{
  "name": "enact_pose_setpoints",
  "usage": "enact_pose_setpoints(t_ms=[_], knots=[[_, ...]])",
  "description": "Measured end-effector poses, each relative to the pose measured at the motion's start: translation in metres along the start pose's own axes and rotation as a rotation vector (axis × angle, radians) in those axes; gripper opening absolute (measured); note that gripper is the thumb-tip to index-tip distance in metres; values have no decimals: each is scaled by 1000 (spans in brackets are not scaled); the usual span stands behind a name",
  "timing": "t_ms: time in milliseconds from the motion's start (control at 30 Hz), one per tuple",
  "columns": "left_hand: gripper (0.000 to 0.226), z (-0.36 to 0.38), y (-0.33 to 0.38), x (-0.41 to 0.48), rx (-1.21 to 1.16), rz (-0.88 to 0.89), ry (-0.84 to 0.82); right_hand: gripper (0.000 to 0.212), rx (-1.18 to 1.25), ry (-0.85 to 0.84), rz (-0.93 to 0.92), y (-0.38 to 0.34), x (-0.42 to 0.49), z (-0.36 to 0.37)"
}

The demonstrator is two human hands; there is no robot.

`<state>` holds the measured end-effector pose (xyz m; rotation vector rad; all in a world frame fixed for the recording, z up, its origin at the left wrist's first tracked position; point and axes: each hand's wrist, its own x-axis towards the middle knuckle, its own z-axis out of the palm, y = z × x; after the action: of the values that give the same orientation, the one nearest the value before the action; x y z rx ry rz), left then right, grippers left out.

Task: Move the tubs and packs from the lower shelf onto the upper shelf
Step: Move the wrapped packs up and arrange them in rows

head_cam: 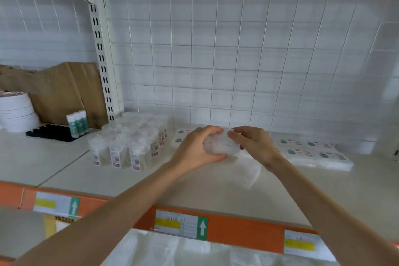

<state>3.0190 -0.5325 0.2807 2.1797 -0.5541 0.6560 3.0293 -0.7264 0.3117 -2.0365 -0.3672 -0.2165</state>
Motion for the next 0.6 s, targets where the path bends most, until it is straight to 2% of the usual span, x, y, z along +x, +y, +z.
enact_pose_setpoints(t_ms=[167,200,267,300,333,467,600], knots=[[72,-5,2,-3,-132,-79,16,17,248,-8,-33,8,-2,0],[64,-5,3,-3,-199,-129,48,17,282,5,-31,9,-2,-2],[27,-8,5,0,-374,-259,173,19,321,25,-27,11,-2,-7],[18,-11,2,2,-434,-335,237,19,324,26,-35,12,-3,-9],[20,-13,-1,3,-450,-402,267,18,315,18,-48,14,-3,-10],[30,-19,-6,4,-363,-539,144,24,285,-32,-103,16,-6,-6],[38,-15,5,6,-441,-627,9,30,330,-76,-113,17,-6,-2]])
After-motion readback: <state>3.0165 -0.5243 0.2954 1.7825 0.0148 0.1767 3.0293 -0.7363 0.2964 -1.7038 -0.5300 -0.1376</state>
